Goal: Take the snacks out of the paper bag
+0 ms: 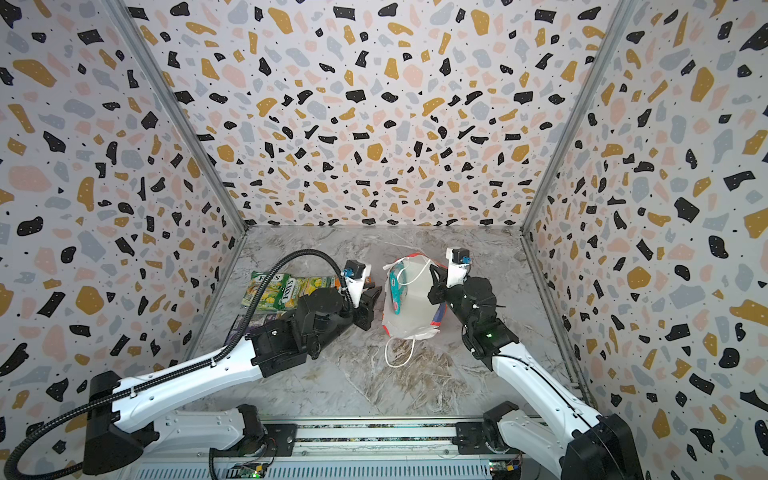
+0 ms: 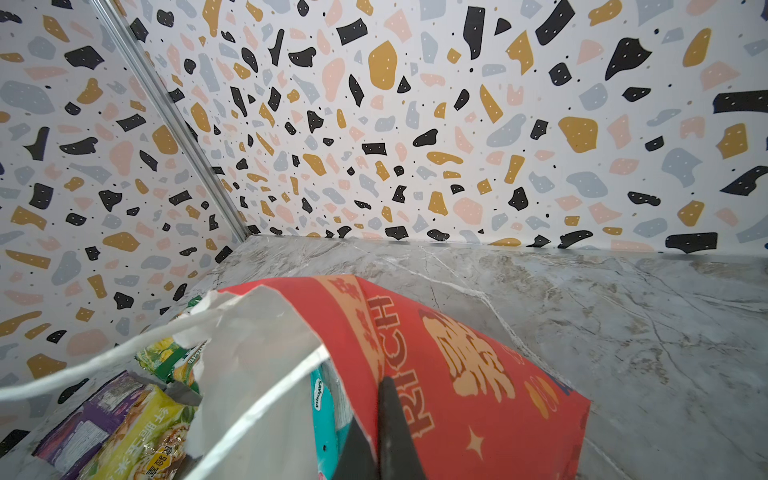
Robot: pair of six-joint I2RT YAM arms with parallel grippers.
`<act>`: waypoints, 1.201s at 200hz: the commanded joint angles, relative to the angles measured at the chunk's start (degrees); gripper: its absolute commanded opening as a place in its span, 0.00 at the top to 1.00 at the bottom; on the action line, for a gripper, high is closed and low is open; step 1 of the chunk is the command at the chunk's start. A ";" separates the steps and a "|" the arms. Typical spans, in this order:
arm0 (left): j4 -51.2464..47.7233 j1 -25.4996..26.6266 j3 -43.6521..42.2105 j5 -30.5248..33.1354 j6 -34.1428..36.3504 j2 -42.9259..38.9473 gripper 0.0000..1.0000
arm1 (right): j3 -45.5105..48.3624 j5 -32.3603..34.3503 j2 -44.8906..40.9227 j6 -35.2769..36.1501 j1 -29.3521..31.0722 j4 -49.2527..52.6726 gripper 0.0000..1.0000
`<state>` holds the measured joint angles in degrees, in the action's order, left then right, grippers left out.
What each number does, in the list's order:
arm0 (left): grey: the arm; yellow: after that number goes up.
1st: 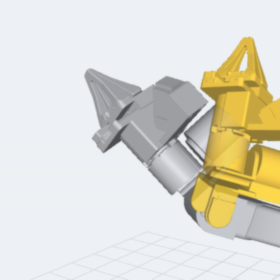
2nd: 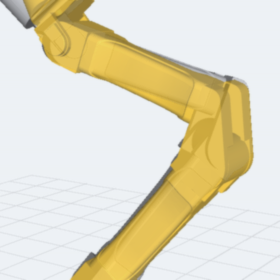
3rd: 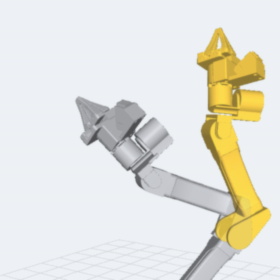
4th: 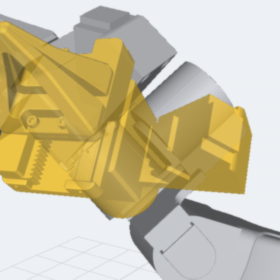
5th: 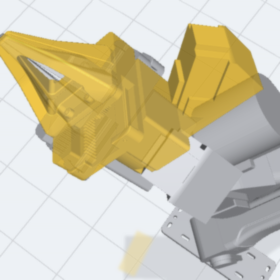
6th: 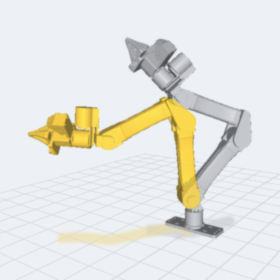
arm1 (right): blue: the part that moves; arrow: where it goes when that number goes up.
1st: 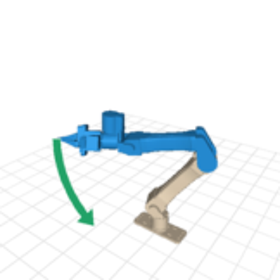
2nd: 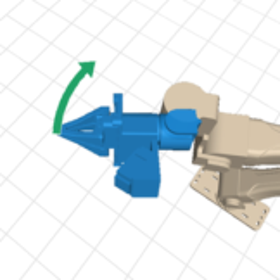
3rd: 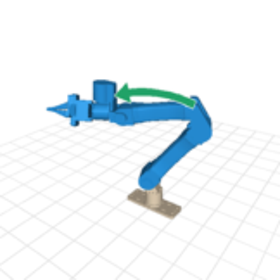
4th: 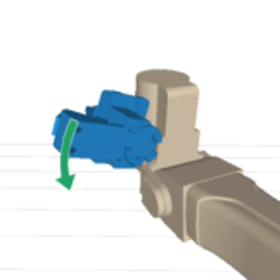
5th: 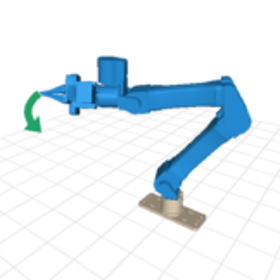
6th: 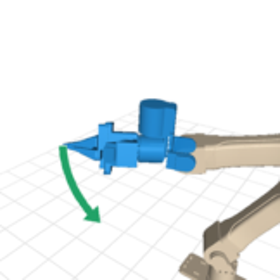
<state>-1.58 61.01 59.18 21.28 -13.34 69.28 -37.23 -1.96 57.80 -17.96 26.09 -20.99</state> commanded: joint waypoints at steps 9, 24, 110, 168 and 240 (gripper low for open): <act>6.72 3.69 -0.10 -3.96 3.35 4.60 0.80 | -1.75 -0.11 -0.54 -0.80 0.03 -1.99 1.00; 7.04 4.51 0.58 -6.56 3.42 7.99 0.80 | -1.71 -0.07 -0.65 -0.83 0.01 -2.01 1.00; 9.88 5.42 1.18 -1.44 5.69 19.17 0.80 | -1.18 0.73 -1.44 -0.58 0.02 -2.19 1.00; 4.35 0.77 4.87 2.10 0.19 24.61 0.73 | -0.94 1.34 -2.05 -0.48 -0.03 -2.07 1.00; 1.35 -2.56 5.58 6.85 -3.19 23.88 0.47 | -0.91 1.11 -1.92 -0.55 0.02 -2.31 1.00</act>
<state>0.51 58.76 62.76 25.04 -14.83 94.13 -37.23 -1.28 57.67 -17.98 26.09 -20.97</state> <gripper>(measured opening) 0.511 0.041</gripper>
